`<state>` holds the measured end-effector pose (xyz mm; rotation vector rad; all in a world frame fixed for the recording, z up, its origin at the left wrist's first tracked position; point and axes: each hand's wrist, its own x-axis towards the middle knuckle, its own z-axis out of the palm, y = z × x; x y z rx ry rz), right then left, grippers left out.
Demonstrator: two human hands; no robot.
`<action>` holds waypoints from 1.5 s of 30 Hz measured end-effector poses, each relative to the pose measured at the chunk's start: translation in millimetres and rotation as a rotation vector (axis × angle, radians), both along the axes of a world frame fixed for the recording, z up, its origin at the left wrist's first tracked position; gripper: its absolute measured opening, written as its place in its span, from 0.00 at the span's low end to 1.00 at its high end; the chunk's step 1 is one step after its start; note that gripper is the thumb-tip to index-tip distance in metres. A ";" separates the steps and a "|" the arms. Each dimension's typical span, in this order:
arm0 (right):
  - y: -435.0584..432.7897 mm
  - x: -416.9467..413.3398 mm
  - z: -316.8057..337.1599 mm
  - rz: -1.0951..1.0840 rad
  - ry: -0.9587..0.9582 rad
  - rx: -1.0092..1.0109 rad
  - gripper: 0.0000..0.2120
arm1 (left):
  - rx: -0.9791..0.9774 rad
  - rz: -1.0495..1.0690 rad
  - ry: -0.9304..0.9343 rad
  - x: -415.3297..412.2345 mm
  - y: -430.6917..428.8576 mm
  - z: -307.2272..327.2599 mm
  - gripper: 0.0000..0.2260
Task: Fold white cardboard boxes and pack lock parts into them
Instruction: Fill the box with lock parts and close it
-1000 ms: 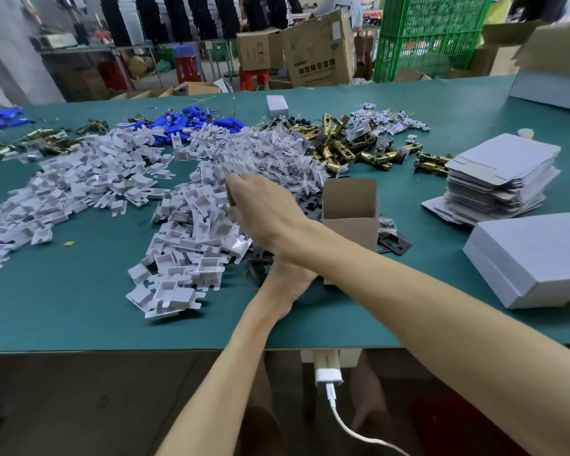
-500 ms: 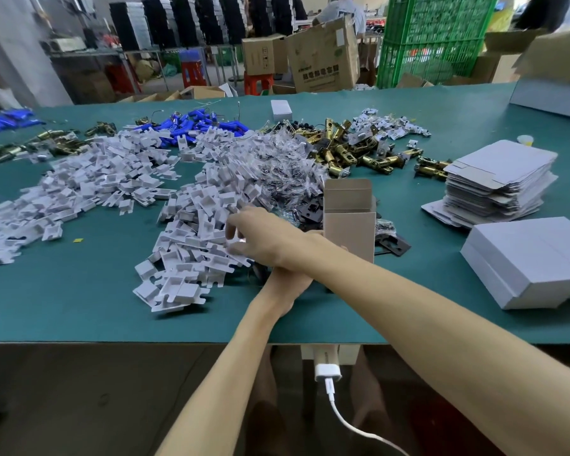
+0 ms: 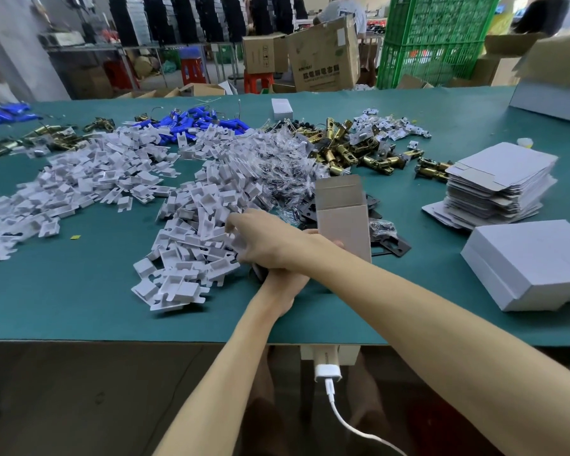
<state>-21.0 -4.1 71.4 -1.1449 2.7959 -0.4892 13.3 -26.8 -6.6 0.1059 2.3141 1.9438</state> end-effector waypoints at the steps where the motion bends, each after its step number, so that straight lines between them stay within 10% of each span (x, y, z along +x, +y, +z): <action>1: 1.9 1.0 2.5 -0.002 -0.009 -0.040 0.11 | -0.002 0.024 -0.020 -1.1 -1.0 -3.4 0.11; 5: 12.3 2.7 17.9 -0.029 -0.097 -0.174 0.13 | -0.070 0.091 0.012 1.0 -3.5 -0.2 0.07; 18: 92.7 -19.8 79.0 -0.298 -0.481 -0.841 0.16 | 0.560 0.243 -0.087 -4.8 -4.9 11.7 0.16; 34: 121.3 -32.1 66.5 -0.352 0.094 -0.079 0.06 | 0.316 0.160 -0.041 -3.6 4.0 10.7 0.23; 45: 123.9 -26.1 62.8 -0.309 -0.001 0.124 0.07 | 0.266 0.130 -0.016 -0.4 3.8 11.3 0.25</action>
